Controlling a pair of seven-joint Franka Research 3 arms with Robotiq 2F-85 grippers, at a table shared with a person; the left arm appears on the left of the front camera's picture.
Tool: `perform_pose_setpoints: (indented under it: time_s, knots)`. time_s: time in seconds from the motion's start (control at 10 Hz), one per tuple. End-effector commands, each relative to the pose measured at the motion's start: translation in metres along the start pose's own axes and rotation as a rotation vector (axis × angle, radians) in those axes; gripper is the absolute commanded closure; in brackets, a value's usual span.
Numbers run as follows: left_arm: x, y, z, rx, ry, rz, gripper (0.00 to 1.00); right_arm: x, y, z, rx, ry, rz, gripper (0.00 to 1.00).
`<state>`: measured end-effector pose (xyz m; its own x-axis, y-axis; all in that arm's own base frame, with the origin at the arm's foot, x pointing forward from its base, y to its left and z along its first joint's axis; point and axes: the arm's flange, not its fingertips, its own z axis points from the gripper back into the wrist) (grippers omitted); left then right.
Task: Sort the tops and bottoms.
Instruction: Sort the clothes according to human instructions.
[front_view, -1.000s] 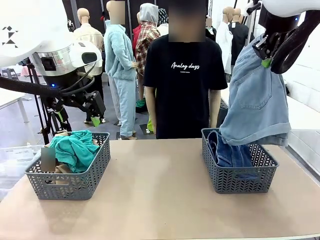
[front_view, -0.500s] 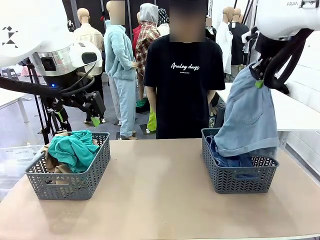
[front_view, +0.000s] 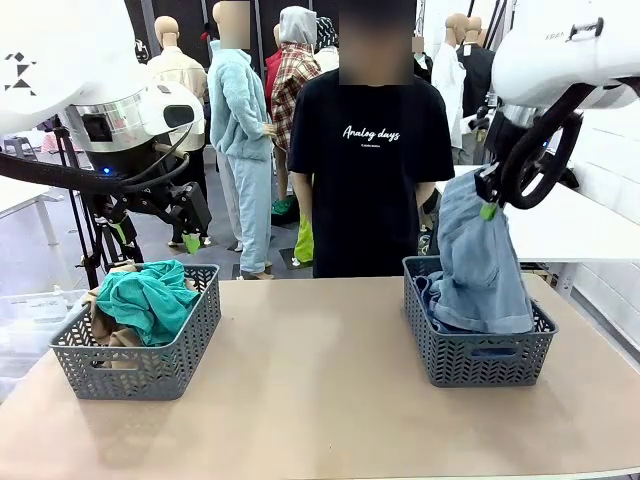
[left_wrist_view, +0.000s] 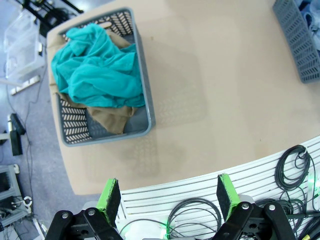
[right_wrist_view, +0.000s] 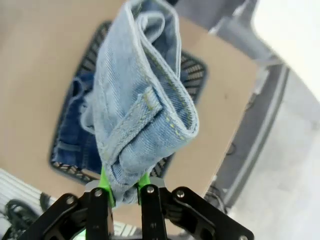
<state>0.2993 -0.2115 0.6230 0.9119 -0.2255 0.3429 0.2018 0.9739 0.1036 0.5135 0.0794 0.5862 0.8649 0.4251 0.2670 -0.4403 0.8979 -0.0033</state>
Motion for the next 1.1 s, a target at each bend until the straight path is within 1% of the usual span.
perform_pose_setpoints:
  time_s: [0.0, 0.2, 0.3, 0.4, 0.6, 0.7, 0.8, 0.9, 1.0]
  knots:
    - [-0.001, 0.003, 0.001, 0.002, 0.005, -0.002, 0.00, -0.002, -0.009, -0.020, 0.115, 0.031, 0.012, 1.00]
    - [-0.001, 0.003, 0.001, 0.002, 0.005, -0.002, 0.00, 0.002, -0.006, -0.047, 0.176, 0.092, 0.025, 1.00]
    - [-0.001, 0.003, 0.001, 0.002, 0.005, -0.002, 0.00, 0.004, -0.005, -0.041, 0.160, 0.114, 0.008, 1.00]
    - [-0.001, 0.003, 0.001, 0.002, 0.005, -0.002, 0.00, 0.001, -0.003, -0.044, 0.130, 0.064, 0.010, 1.00]
    - [-0.001, 0.003, 0.001, 0.002, 0.005, -0.002, 0.00, 0.001, -0.003, -0.044, 0.130, 0.064, 0.010, 1.00]
    - [-0.001, 0.003, 0.001, 0.002, 0.005, -0.002, 0.00, 0.001, -0.002, -0.049, 0.140, 0.086, 0.012, 1.00]
    - [-0.001, 0.003, 0.001, 0.002, 0.005, -0.002, 0.00, 0.003, -0.018, -0.070, 0.111, 0.112, -0.050, 1.00]
    - [-0.001, 0.003, 0.001, 0.002, 0.005, -0.002, 0.00, 0.002, -0.031, -0.094, 0.129, 0.099, -0.082, 1.00]
    - [-0.001, 0.003, 0.001, 0.002, 0.005, -0.002, 0.00, -0.001, -0.037, -0.110, 0.132, 0.096, -0.102, 1.00]
